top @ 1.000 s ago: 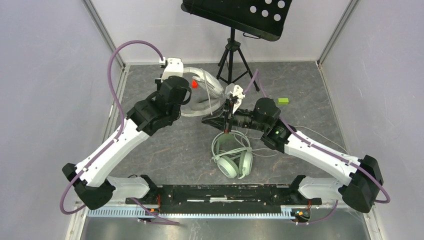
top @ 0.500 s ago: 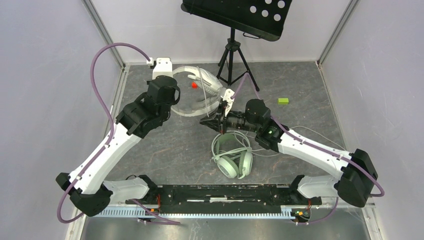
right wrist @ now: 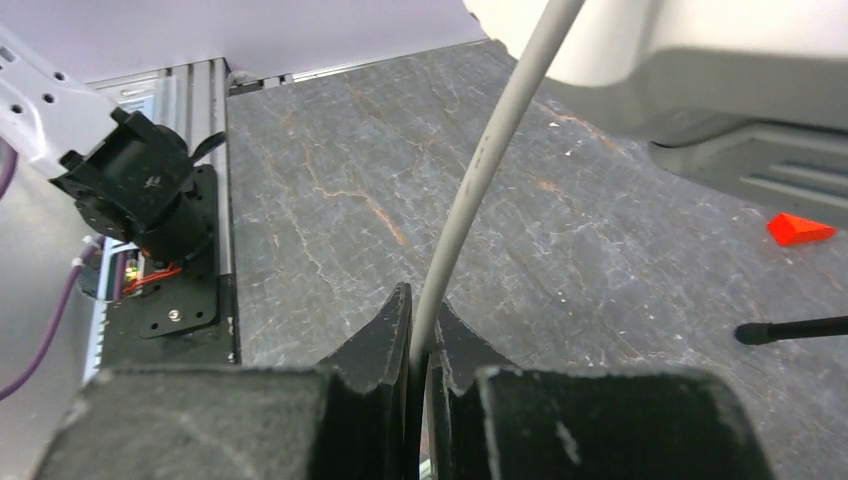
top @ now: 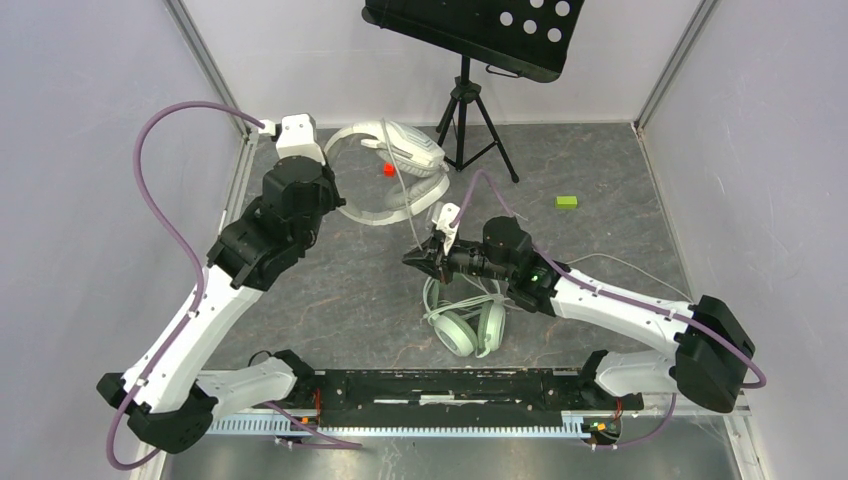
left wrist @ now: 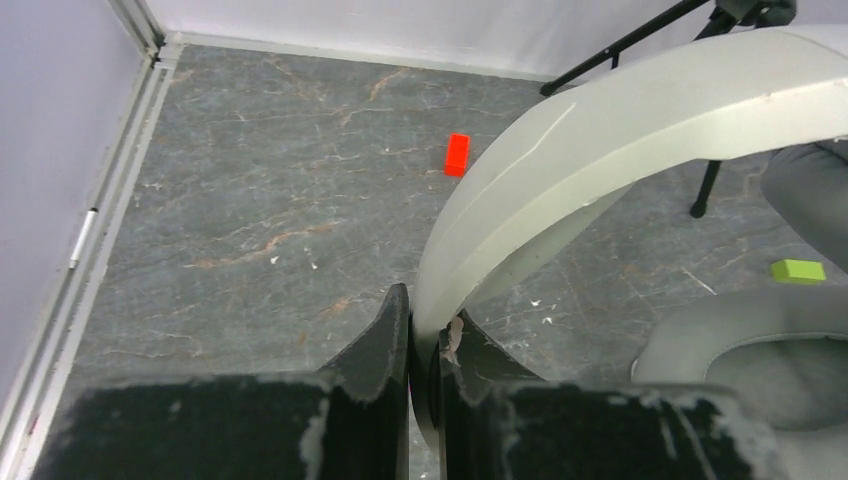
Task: Wrap the headphones
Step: Wrap the headphones cable around the headphones.
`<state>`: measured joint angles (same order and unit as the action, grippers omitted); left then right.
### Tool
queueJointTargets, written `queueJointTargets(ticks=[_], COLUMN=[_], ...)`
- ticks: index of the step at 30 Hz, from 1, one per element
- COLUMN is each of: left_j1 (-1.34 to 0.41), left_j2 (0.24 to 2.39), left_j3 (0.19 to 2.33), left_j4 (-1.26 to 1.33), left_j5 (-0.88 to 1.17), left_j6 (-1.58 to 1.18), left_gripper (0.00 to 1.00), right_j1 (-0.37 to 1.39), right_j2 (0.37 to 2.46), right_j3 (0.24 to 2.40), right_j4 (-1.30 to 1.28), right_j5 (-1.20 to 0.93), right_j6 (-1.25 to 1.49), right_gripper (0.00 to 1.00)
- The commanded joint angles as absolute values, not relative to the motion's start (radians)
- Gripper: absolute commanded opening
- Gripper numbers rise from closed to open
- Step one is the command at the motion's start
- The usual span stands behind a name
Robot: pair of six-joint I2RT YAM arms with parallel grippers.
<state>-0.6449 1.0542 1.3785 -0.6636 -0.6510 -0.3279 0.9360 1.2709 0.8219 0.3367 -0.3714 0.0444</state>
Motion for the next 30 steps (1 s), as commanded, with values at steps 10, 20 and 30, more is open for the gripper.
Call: queueJointTargets(ticks=[10, 20, 30], left_j1=[-0.598, -0.595, -0.588], left_j2=[0.968, 0.94, 0.924], left_j3=[1.393, 1.37, 1.367], left_j4=[-0.505, -0.459, -0.442], left_j5=[-0.511, -0.536, -0.506], left_j6=[-0.518, -0.51, -0.546], left_gripper=[0.02, 0.02, 0.02], right_j1=[0.944, 0.943, 0.944], right_j2=[1.264, 1.215, 1.195], right_j3=[0.728, 0.668, 0.607], right_j4=[0.436, 0.527, 0.593], right_j5=[-0.275, -0.326, -0.354], right_j6=[-0.053, -0.059, -0.071], right_gripper=[0.06, 0.21, 0.08])
